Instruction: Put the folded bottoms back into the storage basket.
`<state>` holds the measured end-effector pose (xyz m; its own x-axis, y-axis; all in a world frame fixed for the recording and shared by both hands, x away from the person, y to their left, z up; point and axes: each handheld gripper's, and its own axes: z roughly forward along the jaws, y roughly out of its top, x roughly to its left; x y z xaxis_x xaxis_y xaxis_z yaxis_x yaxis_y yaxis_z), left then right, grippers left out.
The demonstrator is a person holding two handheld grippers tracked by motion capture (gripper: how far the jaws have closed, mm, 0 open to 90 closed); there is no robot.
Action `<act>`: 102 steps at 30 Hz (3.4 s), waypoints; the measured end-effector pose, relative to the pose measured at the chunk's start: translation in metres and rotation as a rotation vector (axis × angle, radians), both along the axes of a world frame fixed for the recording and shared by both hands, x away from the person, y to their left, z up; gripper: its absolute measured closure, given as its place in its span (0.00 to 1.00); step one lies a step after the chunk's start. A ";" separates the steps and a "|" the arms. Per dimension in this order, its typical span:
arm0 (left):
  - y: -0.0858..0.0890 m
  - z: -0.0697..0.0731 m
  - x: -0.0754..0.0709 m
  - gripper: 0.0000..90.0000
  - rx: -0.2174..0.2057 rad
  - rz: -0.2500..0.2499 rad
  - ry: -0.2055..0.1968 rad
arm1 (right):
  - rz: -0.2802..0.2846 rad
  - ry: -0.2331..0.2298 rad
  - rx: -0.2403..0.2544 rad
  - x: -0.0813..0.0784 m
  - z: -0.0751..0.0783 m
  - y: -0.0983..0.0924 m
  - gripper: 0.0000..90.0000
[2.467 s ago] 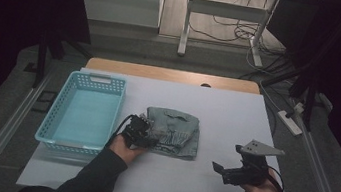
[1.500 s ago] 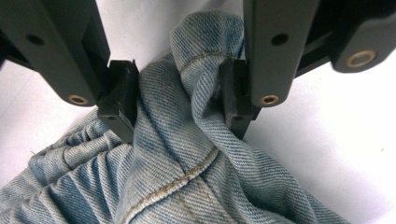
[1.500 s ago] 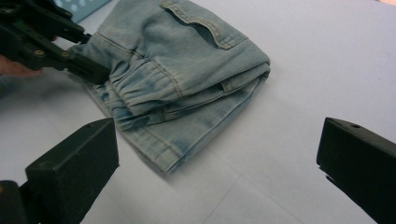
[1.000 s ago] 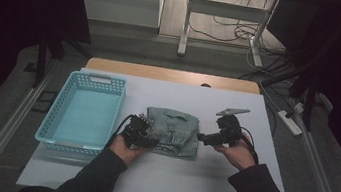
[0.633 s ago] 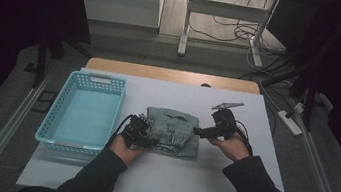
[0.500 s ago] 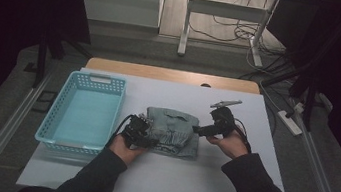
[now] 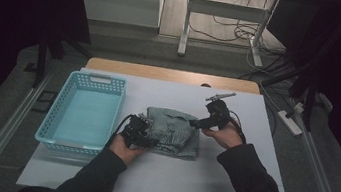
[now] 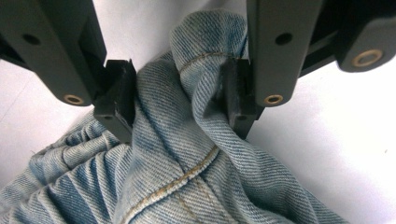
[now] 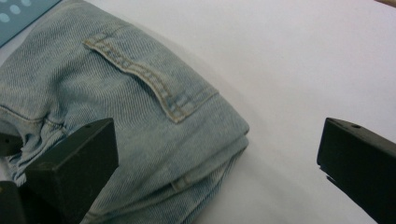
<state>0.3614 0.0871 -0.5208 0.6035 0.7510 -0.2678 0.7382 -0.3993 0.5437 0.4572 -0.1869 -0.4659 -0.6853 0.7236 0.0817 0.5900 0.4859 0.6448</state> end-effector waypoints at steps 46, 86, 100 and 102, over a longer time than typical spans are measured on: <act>0.001 0.000 0.001 0.58 -0.006 -0.001 0.007 | -0.008 0.058 -0.081 0.030 -0.032 0.008 0.00; 0.001 -0.002 0.001 0.57 -0.025 0.012 0.010 | 0.074 0.167 -0.001 0.026 -0.043 0.009 0.49; 0.000 -0.001 0.001 0.61 -0.035 0.040 0.028 | 0.095 0.182 0.008 0.023 -0.033 0.009 0.76; 0.000 0.000 0.000 0.63 -0.038 0.052 0.031 | 0.094 0.171 -0.003 0.022 -0.031 0.011 0.77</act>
<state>0.3616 0.0866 -0.5212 0.5550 0.7700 -0.3148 0.7741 -0.3395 0.5344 0.4792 -0.1763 -0.4968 -0.7264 0.6574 0.2007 0.6427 0.5461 0.5372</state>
